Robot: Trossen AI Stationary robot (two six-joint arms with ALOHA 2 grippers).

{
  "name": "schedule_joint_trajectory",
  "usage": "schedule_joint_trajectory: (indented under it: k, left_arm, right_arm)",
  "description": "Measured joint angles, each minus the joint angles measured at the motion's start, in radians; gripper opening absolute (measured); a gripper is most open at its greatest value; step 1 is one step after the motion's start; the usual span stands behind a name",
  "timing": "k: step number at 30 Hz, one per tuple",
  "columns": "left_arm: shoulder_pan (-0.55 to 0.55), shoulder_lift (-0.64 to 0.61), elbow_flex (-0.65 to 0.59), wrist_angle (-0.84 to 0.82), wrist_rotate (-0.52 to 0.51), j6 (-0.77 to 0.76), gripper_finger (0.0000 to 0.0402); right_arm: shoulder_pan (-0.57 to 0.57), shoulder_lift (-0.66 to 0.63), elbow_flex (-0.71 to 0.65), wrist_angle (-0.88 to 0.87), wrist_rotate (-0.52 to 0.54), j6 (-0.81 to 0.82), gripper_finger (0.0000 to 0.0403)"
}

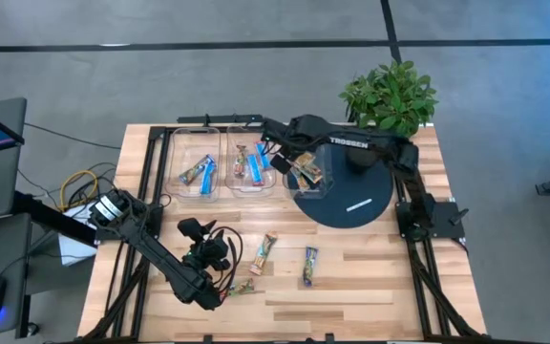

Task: Pick and place Granola Bars by type
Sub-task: Put the orange chocolate chip into the right transparent bin, then put the red chocolate chip into the center transparent bin

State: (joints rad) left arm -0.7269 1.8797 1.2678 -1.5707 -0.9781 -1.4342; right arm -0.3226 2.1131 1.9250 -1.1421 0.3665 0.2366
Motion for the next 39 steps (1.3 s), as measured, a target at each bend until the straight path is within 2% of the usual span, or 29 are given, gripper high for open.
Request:
schedule_joint_trajectory:
  k: [8,22,25,34,39]
  left_arm:
    - [0.0,0.0,0.0,0.0,0.006,0.0,0.0174]
    - [0.0,0.0,0.0,0.0,-0.003,-0.001,0.0174]
    - [0.0,0.0,0.0,0.0,-0.003,-0.001,0.0174]
    - [0.0,0.0,0.0,0.001,-0.004,-0.001,0.0174]
    - [0.0,0.0,0.0,0.002,-0.017,-0.002,0.0174]
  right_arm:
    - [-0.04,-0.007,-0.069,-0.012,0.035,0.06,0.0098]
    - [-0.059,-0.008,-0.15,-0.008,0.022,0.047,0.0098]
    - [-0.059,-0.008,-0.15,-0.005,-0.014,0.02,0.0099]
    - [-0.057,-0.008,-0.15,-0.007,-0.026,0.014,0.0149]
    - [-0.052,-0.014,-0.148,-0.034,0.038,-0.001,0.0177]
